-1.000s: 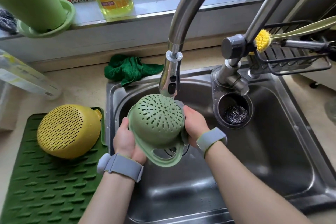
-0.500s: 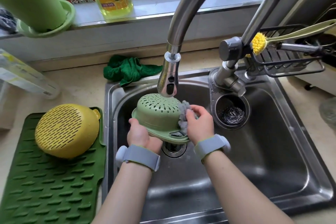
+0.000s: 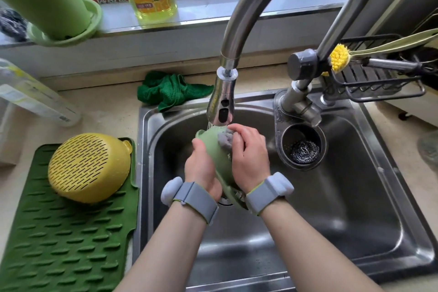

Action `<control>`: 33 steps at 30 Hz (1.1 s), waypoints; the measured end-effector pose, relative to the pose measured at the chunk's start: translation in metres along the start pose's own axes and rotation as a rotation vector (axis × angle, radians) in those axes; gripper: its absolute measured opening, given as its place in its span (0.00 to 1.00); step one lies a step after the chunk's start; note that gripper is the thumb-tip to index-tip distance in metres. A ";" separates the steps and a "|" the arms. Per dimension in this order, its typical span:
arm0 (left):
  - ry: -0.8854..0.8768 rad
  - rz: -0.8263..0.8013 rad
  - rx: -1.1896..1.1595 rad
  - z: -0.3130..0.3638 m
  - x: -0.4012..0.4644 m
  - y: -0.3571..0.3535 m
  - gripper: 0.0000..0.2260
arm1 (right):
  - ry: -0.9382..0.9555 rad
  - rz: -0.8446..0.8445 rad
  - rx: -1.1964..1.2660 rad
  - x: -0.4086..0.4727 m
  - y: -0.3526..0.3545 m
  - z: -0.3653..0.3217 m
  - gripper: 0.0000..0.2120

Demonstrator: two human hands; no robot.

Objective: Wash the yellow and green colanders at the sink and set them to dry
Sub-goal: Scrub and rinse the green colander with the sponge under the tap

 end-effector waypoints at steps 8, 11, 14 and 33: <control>-0.069 -0.093 0.377 -0.001 0.001 0.017 0.27 | -0.096 -0.298 0.044 0.021 -0.012 0.006 0.15; -0.074 -0.093 0.400 0.007 -0.003 0.016 0.29 | -0.160 -0.245 0.076 0.020 -0.010 0.000 0.10; -0.067 -0.103 0.330 0.015 -0.001 0.018 0.32 | 0.228 -0.231 -0.042 -0.010 -0.014 -0.023 0.09; -0.285 -0.076 0.606 0.034 0.015 0.041 0.22 | 0.137 -0.415 -0.051 0.021 -0.032 -0.005 0.13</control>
Point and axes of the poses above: each hand's wrist, its own x-axis towards the middle knuckle, its own y-axis out of the back of the hand, z = x × y, the point moved 2 cm from there along x, towards the middle knuckle, and after that the axes turned 10 degrees about -x, right-handed, at the moved point
